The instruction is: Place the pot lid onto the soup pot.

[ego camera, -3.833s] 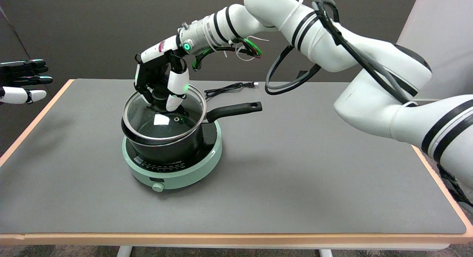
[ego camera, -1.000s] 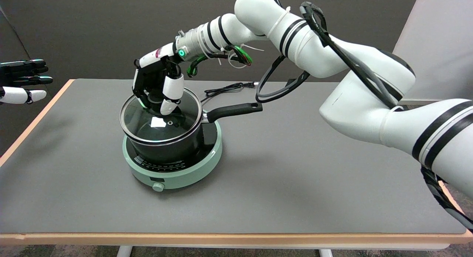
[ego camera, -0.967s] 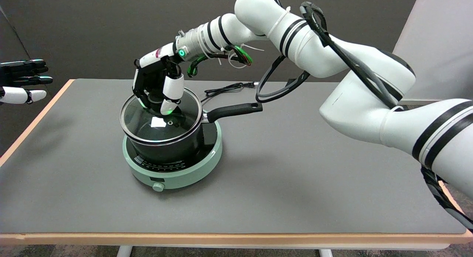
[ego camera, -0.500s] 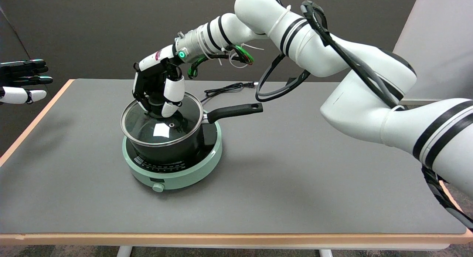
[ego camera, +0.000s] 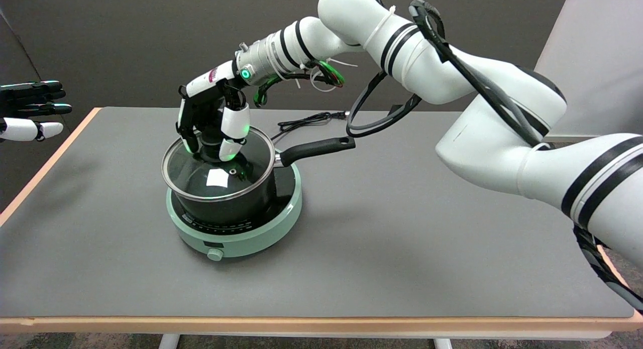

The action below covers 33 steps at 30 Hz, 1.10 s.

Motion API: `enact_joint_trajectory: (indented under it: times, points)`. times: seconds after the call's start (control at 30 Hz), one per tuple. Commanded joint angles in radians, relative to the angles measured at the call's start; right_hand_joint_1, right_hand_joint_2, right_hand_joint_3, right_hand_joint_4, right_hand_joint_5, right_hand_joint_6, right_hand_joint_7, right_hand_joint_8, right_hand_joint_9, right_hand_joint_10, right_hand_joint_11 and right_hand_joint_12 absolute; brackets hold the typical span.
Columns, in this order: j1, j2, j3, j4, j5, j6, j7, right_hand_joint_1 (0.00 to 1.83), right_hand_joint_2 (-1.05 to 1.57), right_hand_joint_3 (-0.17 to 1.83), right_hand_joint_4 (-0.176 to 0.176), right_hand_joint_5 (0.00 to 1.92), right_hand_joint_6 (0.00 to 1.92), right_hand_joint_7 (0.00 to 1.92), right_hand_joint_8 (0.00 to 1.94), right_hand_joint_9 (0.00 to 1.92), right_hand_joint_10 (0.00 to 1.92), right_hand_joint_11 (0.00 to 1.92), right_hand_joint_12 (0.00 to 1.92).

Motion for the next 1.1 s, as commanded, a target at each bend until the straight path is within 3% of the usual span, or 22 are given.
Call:
enact_joint_trajectory:
  times: [0.03, 0.3, 0.4, 0.5, 0.63, 0.73, 0.87, 1.1]
  points:
    - [-0.005, 0.001, 0.005, 0.007, -0.004, 0.008, 0.0, 0.97, 0.79, 0.87, 0.166, 0.74, 0.55, 0.87, 0.86, 0.77, 1.36, 0.26, 1.79]
    - [-0.007, 0.005, 0.005, 0.007, -0.005, 0.008, -0.006, 0.96, 0.72, 0.88, 0.161, 0.7, 0.44, 0.9, 0.67, 0.81, 1.12, 0.19, 1.76]
    - [-0.008, 0.007, 0.008, 0.008, -0.005, 0.007, -0.026, 0.96, 0.67, 0.91, 0.152, 0.66, 0.41, 0.88, 0.57, 0.83, 0.93, 0.17, 1.72]
    - [-0.008, 0.009, 0.008, 0.008, -0.007, 0.008, -0.028, 0.98, 0.67, 0.88, 0.135, 0.64, 0.32, 0.87, 0.45, 0.81, 0.82, 0.25, 1.57]
    - [-0.008, 0.013, 0.01, 0.012, -0.007, 0.015, -0.066, 0.91, 0.65, 0.96, 0.131, 0.58, 0.28, 0.8, 0.36, 0.76, 0.65, 0.45, 1.2]
    - [-0.01, 0.02, 0.02, 0.023, -0.019, 0.022, -0.07, 0.91, 0.61, 0.99, 0.13, 0.54, 0.25, 0.74, 0.27, 0.69, 0.52, 0.49, 0.98]
    - [-0.018, 0.029, 0.059, 0.044, -0.064, 0.021, -0.07, 0.89, 0.57, 1.02, 0.13, 0.49, 0.23, 0.66, 0.22, 0.62, 0.42, 0.45, 0.87]
    - [-0.03, 0.044, 0.095, 0.073, -0.104, 0.024, -0.07, 0.87, 0.5, 1.0, 0.115, 0.42, 0.18, 0.54, 0.18, 0.52, 0.3, 0.44, 0.88]
